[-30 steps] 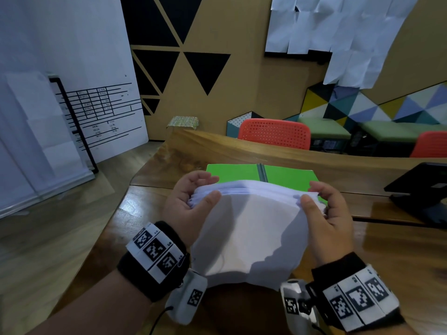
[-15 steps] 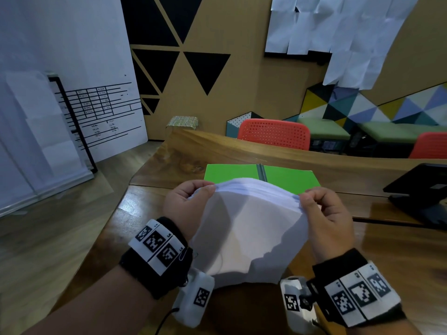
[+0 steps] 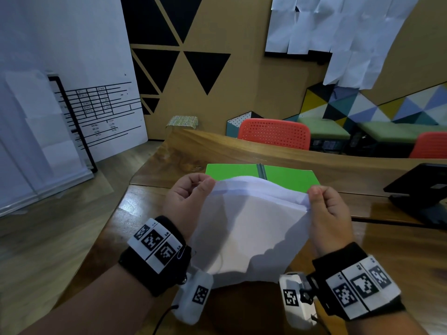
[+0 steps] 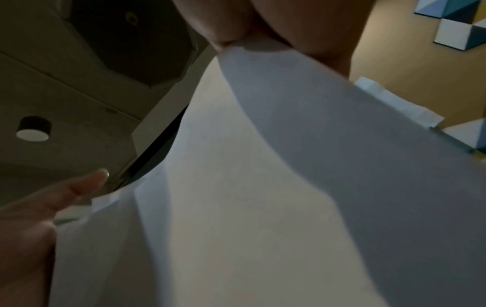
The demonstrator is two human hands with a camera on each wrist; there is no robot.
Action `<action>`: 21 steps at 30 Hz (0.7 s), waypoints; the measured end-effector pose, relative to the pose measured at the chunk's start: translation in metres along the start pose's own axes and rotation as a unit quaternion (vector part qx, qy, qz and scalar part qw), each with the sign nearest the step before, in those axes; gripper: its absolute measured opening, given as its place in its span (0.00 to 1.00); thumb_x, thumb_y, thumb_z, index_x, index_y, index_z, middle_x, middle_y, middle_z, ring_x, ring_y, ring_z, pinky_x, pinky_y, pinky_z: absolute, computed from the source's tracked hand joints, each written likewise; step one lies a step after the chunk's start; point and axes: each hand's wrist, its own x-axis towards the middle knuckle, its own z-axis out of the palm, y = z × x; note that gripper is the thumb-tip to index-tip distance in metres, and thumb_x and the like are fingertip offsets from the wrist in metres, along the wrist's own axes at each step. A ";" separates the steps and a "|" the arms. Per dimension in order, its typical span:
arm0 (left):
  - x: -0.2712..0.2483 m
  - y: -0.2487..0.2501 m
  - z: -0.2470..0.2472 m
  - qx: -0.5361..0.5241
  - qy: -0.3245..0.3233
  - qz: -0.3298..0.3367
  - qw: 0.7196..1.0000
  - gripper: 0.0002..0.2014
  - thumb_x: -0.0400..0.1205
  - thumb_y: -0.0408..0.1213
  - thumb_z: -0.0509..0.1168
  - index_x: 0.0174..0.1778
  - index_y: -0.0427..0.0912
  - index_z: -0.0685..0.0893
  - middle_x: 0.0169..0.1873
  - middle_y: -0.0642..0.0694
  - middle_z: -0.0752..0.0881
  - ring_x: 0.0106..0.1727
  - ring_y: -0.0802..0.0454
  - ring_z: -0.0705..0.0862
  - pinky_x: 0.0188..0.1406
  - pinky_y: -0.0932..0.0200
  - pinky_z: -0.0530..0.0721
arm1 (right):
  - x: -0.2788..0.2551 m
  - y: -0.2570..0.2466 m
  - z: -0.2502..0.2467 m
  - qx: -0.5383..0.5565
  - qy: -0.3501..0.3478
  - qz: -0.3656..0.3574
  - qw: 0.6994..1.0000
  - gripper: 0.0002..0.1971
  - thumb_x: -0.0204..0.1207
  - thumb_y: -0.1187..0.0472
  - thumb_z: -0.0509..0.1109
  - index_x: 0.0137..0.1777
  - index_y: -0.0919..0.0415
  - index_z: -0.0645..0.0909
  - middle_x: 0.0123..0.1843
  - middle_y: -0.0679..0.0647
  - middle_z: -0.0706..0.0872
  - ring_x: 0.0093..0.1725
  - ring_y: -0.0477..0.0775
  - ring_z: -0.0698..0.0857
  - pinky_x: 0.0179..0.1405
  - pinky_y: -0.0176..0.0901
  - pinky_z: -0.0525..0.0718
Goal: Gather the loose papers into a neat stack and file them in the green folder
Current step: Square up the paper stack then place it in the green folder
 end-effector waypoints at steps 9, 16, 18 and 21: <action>0.002 -0.004 -0.003 0.029 0.001 0.015 0.999 0.15 0.77 0.23 0.63 0.27 0.43 0.81 0.24 0.54 0.90 0.28 0.56 0.82 0.28 0.66 0.82 | -0.004 0.000 -0.003 0.142 -0.112 -0.002 0.984 0.25 0.47 0.32 0.78 0.41 0.43 0.78 0.35 0.39 0.83 0.32 0.43 0.80 0.28 0.34 0.80; 0.002 -0.004 -0.003 -0.042 -0.014 -0.001 0.999 0.08 0.67 0.32 0.65 0.26 0.44 0.73 0.27 0.48 0.90 0.29 0.51 0.82 0.30 0.61 0.79 | -0.013 0.003 0.002 0.153 -0.071 0.057 0.984 0.08 0.72 0.60 0.71 0.44 0.48 0.75 0.36 0.47 0.85 0.27 0.38 0.83 0.26 0.30 0.80; 0.004 -0.006 -0.003 -0.035 0.007 0.004 0.999 0.14 0.73 0.26 0.65 0.25 0.44 0.71 0.26 0.49 0.89 0.33 0.48 0.81 0.35 0.57 0.77 | -0.011 0.003 0.005 0.142 -0.043 0.072 0.986 0.10 0.61 0.45 0.75 0.38 0.45 0.79 0.40 0.50 0.80 0.36 0.46 0.80 0.37 0.38 0.78; 0.008 -0.007 -0.003 -0.023 0.016 0.005 1.000 0.17 0.76 0.19 0.59 0.27 0.45 0.72 0.25 0.51 0.90 0.36 0.47 0.81 0.39 0.54 0.77 | -0.004 0.000 0.011 0.133 0.006 0.086 0.987 0.08 0.66 0.55 0.70 0.26 0.50 0.80 0.33 0.49 0.76 0.38 0.49 0.74 0.42 0.44 0.71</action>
